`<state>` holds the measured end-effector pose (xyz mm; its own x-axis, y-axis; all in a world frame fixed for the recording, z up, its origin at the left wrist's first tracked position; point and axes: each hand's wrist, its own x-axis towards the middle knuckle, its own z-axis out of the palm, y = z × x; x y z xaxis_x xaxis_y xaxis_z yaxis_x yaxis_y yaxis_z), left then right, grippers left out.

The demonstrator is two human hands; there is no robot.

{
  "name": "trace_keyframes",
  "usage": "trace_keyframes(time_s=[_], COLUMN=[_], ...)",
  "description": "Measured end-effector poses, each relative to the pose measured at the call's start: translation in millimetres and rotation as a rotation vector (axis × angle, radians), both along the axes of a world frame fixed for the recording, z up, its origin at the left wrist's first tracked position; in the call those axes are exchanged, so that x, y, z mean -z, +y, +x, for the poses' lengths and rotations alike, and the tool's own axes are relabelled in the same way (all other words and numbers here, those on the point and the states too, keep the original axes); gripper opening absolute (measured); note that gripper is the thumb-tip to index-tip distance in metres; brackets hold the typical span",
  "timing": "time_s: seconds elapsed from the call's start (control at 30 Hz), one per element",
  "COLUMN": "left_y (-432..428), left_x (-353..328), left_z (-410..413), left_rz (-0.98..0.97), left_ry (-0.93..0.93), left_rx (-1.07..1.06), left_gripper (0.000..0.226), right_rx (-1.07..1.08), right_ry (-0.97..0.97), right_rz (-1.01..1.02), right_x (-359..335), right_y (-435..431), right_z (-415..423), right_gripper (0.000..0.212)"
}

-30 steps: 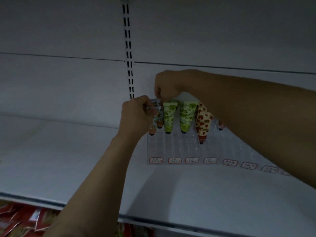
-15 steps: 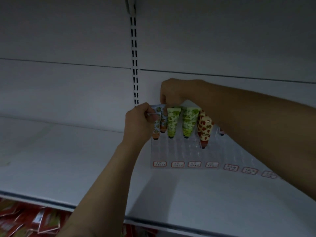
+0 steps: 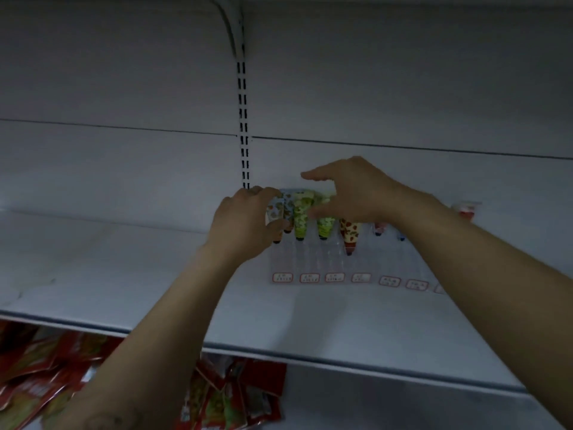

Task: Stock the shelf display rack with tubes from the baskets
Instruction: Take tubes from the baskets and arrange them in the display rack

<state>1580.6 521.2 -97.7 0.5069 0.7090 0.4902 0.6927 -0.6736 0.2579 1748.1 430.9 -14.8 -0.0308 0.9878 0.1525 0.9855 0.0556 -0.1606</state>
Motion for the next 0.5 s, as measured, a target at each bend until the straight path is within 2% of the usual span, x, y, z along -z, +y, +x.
trace_keyframes(time_s=[0.17,0.23,0.33,0.5], left_y=[-68.1,-101.8,-150.3,-215.8], left_x=[-22.4,-18.0,8.9,93.3], left_z=[-7.9,-13.3,-23.9,-32.2], left_rz=[0.069,0.037,-0.003,-0.055], left_ry=[0.294,0.403,0.466,0.525], left_rx=[0.037,0.041,0.104,0.292], left_gripper=[0.054,0.061,0.068,0.062], right_rx=[0.086,0.123,0.146,0.133], right_ry=[-0.046,-0.02,-0.015,-0.026], right_rz=[0.061,0.046,-0.025,-0.247], right_x=[29.3,49.1,88.1,168.3], right_y=[-85.5,-123.9,-177.1,-234.2], right_z=[6.1,6.9,4.7,-6.3], right_gripper=[0.081,0.085,0.087,0.082])
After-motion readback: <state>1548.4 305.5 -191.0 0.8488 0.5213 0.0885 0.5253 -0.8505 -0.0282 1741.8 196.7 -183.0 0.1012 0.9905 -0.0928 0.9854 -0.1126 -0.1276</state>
